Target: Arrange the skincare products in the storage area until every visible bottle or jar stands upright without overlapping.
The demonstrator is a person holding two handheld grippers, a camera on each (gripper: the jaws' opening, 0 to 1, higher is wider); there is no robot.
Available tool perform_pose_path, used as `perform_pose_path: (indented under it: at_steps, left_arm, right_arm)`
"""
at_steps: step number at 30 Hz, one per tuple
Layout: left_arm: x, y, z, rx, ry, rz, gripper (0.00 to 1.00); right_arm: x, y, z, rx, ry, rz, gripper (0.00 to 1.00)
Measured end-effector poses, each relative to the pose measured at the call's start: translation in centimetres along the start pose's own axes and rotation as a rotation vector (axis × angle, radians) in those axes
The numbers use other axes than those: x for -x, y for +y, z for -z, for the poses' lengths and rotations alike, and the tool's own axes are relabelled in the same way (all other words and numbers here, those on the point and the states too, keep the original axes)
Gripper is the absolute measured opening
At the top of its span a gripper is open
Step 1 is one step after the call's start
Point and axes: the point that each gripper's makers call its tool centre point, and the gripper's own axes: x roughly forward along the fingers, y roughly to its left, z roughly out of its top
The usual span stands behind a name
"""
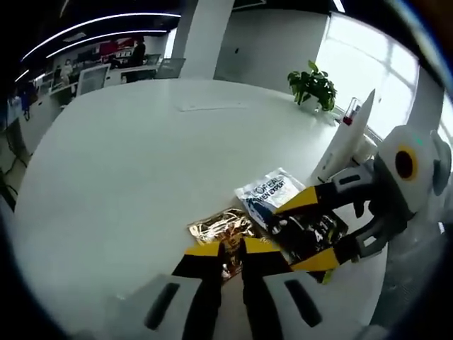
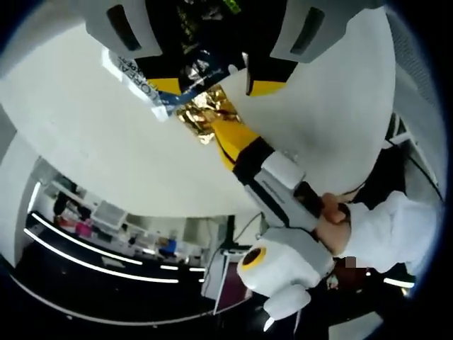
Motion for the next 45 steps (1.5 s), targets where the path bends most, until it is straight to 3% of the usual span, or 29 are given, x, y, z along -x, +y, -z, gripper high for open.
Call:
perform_pose_path:
  at_steps: [15, 26, 45]
  left_arm:
    - [1.8, -1.7, -1.2, -0.044, -0.05, 0.032, 0.16]
    - [3.7, -2.2, -2.1, -0.069, -0.092, 0.007, 0.25]
    - [6.0, -3.5, -1.7, -0.125, -0.086, 0.006, 0.35]
  right_arm:
    - [1.6, 0.7, -0.7, -0.024, -0.017, -0.008, 0.44]
    - [3.0, 1.2, -1.5, -0.02, -0.033, -0.019, 0.55]
    - [5.8, 2.3, -2.8, -0.021, -0.058, -0.031, 0.73]
